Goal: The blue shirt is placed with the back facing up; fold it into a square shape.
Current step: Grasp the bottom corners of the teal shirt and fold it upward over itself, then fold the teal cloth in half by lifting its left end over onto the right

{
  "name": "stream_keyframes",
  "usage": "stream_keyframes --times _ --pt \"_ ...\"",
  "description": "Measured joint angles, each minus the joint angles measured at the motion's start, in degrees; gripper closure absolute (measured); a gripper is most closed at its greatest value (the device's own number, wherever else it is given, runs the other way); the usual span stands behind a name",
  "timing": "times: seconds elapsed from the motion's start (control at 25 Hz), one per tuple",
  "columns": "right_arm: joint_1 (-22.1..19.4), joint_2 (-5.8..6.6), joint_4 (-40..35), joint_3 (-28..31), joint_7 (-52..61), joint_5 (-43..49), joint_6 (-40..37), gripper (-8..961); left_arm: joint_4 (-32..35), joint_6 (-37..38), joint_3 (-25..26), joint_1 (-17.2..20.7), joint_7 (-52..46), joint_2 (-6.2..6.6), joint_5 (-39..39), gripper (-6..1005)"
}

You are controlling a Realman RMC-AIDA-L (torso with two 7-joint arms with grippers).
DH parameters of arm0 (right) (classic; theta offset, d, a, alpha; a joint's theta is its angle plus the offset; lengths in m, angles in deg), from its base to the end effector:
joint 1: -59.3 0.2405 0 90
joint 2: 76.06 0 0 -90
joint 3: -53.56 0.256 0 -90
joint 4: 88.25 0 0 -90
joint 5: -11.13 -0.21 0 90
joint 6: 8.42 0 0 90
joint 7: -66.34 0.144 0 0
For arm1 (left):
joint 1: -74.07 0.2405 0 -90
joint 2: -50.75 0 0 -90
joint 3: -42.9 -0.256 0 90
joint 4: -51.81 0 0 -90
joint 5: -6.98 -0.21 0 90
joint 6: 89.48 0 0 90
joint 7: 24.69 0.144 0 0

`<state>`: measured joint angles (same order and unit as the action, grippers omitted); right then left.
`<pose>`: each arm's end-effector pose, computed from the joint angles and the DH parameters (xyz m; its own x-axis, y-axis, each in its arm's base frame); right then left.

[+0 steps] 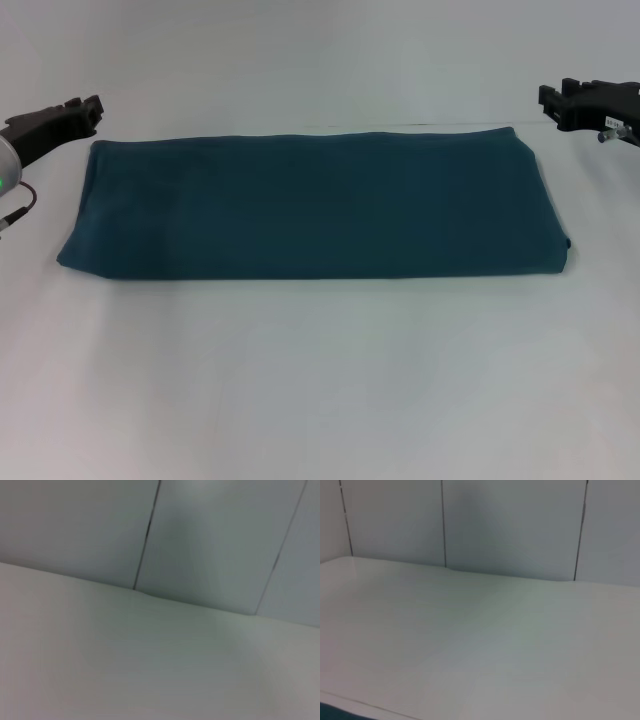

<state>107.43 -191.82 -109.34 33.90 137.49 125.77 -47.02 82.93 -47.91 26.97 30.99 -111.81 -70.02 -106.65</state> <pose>0.2795 0.4679 0.0366 0.7606 -0.3504 -0.5466 -0.6479 -0.3546 -0.6742 -0.2999 0.4451 0.0482 0.5105 0.3780 0.7723 0.8582 -0.1676 -0.4852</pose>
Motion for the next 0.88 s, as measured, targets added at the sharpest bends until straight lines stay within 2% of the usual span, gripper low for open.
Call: stream_keyframes --times 0.08,0.2,0.32,0.44,0.64,0.76,0.84,0.88 --pt "-0.03 0.00 -0.01 -0.32 0.01 0.00 0.12 768 0.01 -0.46 0.00 -0.02 -0.01 -0.06 0.76 863" --pt "-0.08 0.00 -0.03 -0.33 0.15 0.00 0.21 648 0.07 -0.80 0.00 0.39 0.08 -0.07 2.86 725" --pt "-0.27 0.07 -0.10 -0.33 1.05 0.06 0.12 528 0.13 -0.76 0.00 0.92 0.07 -0.09 4.22 638" --pt "-0.53 0.33 -0.27 -0.52 2.36 0.20 -0.36 287 0.14 -0.58 0.00 1.25 -0.05 -0.12 4.35 551" --pt "-1.86 0.73 -1.61 -4.71 8.01 0.40 -2.87 245 0.26 2.06 -0.13 2.25 -0.52 -0.18 4.37 389" --pt "-3.79 0.86 -4.09 -7.81 13.50 0.42 -6.85 220 1.70 7.60 -1.24 4.29 -2.79 0.15 4.06 286" --pt "-5.68 0.88 -6.68 -9.80 17.84 0.42 -10.68 203 5.04 12.56 -3.91 7.13 -6.55 0.13 3.99 220" --pt "-6.49 0.88 -7.79 -10.50 19.27 0.41 -12.06 203 5.04 12.56 -3.91 7.13 -6.55 0.13 3.99 187"
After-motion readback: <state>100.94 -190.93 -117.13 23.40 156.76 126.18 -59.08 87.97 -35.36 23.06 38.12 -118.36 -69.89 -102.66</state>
